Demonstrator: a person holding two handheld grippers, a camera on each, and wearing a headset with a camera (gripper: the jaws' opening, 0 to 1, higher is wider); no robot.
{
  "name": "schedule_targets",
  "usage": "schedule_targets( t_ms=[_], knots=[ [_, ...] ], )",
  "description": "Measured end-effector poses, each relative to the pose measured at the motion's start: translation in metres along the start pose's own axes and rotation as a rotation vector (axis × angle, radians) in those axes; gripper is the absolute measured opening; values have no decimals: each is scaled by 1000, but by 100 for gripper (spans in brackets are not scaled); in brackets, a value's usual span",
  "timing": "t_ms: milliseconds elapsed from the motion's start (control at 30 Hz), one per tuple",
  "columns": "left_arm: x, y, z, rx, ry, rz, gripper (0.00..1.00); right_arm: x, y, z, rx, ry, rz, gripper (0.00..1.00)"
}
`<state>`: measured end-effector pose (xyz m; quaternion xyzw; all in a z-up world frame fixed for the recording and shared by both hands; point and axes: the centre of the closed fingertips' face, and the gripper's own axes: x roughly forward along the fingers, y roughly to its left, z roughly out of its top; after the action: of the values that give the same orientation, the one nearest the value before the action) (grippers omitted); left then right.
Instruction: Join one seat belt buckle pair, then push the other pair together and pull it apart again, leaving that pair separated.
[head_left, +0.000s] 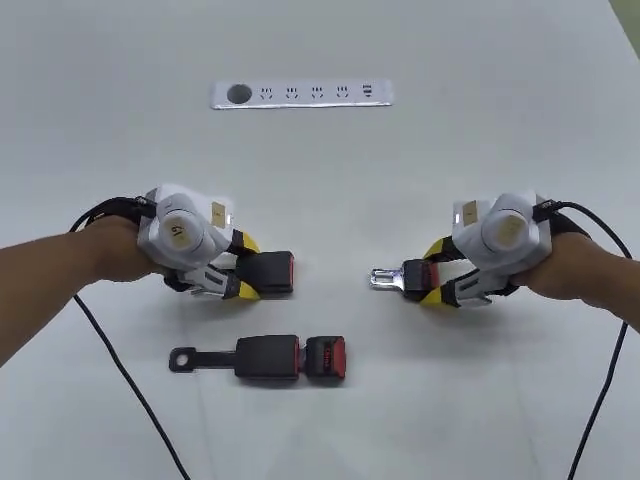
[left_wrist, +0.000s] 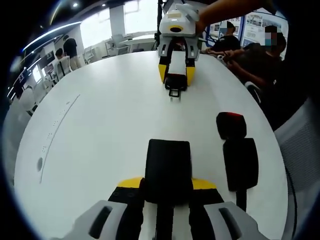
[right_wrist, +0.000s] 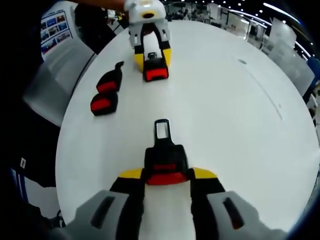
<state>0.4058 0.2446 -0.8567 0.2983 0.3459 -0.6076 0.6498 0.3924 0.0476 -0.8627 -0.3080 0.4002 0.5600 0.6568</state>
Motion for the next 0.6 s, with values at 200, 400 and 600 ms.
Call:
schedule_targets(
  t_ms=[200,400,600],
  knots=[
    [-7,-2,17,-120,-111,42,71,-9,-10,7,-15,-66,-129,63],
    [-31,2,26,-384,-212,117,83,-25,-16,19,181,-226,-264,75],
    [-56,3,25,-428,-283,275,93,-41,-13,32,328,-367,-396,82]
  ],
)
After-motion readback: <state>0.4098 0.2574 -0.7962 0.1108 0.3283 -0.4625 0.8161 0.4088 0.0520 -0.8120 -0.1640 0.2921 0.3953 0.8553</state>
